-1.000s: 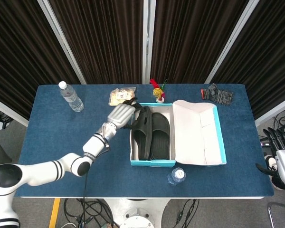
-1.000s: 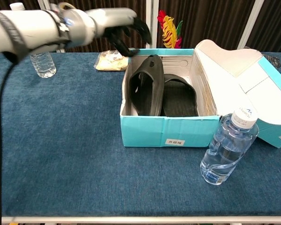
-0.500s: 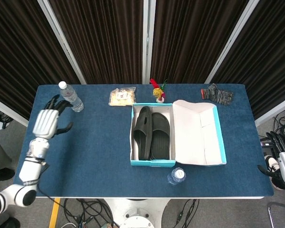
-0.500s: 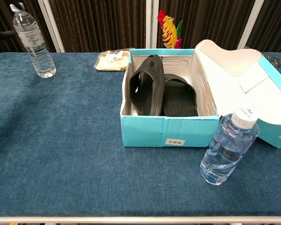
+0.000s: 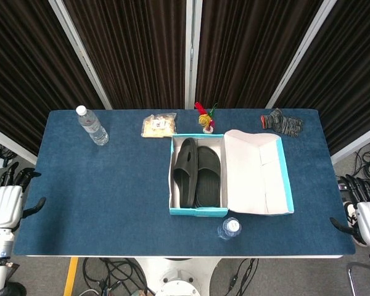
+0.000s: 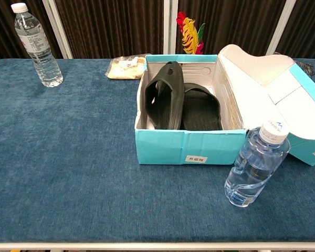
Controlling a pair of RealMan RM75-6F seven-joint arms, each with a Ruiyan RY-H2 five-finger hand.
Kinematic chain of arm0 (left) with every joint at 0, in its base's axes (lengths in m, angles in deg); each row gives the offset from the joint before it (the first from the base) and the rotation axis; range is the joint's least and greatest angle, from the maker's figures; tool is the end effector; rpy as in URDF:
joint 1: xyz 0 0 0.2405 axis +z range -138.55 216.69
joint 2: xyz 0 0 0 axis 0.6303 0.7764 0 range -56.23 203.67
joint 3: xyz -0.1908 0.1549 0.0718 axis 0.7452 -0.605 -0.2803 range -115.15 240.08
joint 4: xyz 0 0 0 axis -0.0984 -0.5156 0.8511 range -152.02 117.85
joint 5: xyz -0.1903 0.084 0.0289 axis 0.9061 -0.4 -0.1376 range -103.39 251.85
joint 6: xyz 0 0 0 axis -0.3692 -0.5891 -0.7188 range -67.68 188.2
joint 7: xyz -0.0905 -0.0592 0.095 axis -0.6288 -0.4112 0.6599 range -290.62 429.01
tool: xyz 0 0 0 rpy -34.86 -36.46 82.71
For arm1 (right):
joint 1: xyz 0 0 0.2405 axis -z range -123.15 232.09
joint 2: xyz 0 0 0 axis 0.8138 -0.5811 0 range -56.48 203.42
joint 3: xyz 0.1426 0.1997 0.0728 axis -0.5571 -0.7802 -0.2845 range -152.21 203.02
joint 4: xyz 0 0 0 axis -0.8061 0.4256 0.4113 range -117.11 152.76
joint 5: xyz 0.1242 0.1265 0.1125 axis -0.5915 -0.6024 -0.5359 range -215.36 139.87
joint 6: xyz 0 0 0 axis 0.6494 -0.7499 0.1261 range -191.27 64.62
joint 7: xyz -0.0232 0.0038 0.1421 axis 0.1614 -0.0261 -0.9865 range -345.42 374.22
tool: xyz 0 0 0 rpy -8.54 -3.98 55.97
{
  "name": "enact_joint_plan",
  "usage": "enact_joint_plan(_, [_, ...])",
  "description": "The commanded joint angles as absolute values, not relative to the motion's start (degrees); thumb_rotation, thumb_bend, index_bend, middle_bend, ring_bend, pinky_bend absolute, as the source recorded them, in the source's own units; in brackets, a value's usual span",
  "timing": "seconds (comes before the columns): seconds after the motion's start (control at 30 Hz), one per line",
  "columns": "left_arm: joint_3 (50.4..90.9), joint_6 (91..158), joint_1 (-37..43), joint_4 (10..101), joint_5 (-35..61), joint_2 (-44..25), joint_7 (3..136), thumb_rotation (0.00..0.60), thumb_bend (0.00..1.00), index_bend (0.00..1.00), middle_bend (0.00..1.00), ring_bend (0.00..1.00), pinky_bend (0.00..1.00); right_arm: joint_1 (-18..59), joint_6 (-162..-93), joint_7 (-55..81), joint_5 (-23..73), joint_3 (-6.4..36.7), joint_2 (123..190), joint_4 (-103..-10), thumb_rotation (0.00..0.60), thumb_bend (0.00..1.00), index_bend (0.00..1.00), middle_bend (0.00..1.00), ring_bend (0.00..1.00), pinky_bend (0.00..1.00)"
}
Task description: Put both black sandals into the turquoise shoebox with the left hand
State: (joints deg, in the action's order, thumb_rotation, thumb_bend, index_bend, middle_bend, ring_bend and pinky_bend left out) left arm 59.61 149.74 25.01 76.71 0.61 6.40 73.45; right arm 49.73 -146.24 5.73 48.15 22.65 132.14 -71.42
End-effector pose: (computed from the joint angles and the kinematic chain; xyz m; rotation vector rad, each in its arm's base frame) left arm -0.3043 0.2074 0.1463 -1.3145 -0.9127 -0.8835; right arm -0.3307 -0.1813 0.1923 1.3851 -0.9329 0.8840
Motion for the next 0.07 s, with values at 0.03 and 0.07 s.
enact_joint_plan(0.03, [59.0, 150.7, 27.0, 78.6, 0.1, 6.8, 74.7, 0.600, 0.23, 0.28, 0.20, 0.00, 0.14, 50.5, -148.8, 8.2, 49.6, 22.6, 132.9, -71.3, 0.600, 0.07, 0.02, 0.05, 0.00, 0.04])
enact_joint_plan(0.07, [59.1, 151.2, 27.6, 79.2, 0.0, 6.8, 75.0, 0.600, 0.23, 0.28, 0.20, 0.00, 0.14, 50.7, -149.4, 8.6, 49.9, 22.6, 132.8, -71.5, 0.600, 0.07, 0.02, 0.05, 0.00, 0.04])
